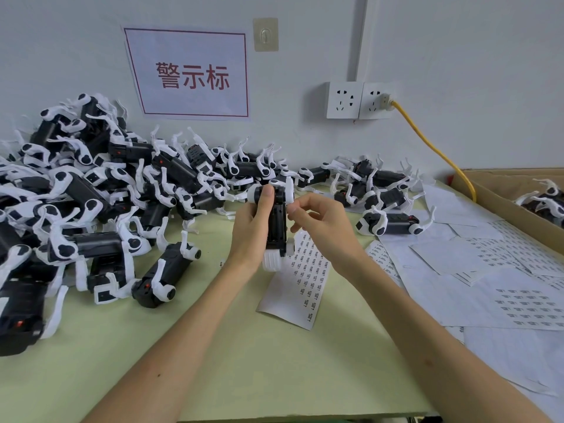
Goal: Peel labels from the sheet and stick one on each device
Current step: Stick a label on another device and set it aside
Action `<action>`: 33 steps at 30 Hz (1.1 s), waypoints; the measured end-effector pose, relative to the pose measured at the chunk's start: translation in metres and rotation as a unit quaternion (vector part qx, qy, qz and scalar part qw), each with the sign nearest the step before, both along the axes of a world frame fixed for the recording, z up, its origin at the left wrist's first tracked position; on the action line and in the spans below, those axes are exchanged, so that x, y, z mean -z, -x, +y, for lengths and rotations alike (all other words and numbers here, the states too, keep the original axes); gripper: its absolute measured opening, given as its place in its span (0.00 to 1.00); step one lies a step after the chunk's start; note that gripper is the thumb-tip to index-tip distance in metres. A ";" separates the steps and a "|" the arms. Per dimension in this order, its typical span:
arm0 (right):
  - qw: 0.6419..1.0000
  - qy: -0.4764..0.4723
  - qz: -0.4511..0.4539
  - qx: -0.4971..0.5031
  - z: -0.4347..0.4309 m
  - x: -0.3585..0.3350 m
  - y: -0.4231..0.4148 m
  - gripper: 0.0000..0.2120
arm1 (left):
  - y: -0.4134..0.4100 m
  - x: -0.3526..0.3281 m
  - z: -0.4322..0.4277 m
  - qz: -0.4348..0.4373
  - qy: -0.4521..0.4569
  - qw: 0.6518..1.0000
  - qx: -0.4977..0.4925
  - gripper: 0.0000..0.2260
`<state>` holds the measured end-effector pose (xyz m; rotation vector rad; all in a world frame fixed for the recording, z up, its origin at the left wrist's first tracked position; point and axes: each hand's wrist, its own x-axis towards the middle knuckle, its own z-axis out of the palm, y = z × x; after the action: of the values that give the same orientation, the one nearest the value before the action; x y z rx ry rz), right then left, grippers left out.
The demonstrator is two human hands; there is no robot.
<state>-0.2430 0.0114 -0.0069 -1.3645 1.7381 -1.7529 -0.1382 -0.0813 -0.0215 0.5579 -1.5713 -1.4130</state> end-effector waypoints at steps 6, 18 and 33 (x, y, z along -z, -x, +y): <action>0.999 0.004 -0.033 -0.009 0.000 0.000 0.003 0.09 | 0.000 0.000 0.001 -0.003 0.000 1.000 0.009 0.38; 0.973 0.008 -0.183 -0.143 0.003 -0.007 -0.001 0.12 | -0.002 -0.007 0.007 0.114 -0.254 0.924 0.261 0.29; 0.977 0.000 -0.138 -0.164 0.007 -0.009 0.000 0.09 | -0.003 -0.005 0.011 0.098 -0.244 0.918 0.296 0.29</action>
<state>-0.2432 0.0187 0.0020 -1.2529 1.2851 -1.6626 -0.1347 -0.0703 -0.0160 0.2027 -1.2680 -2.2799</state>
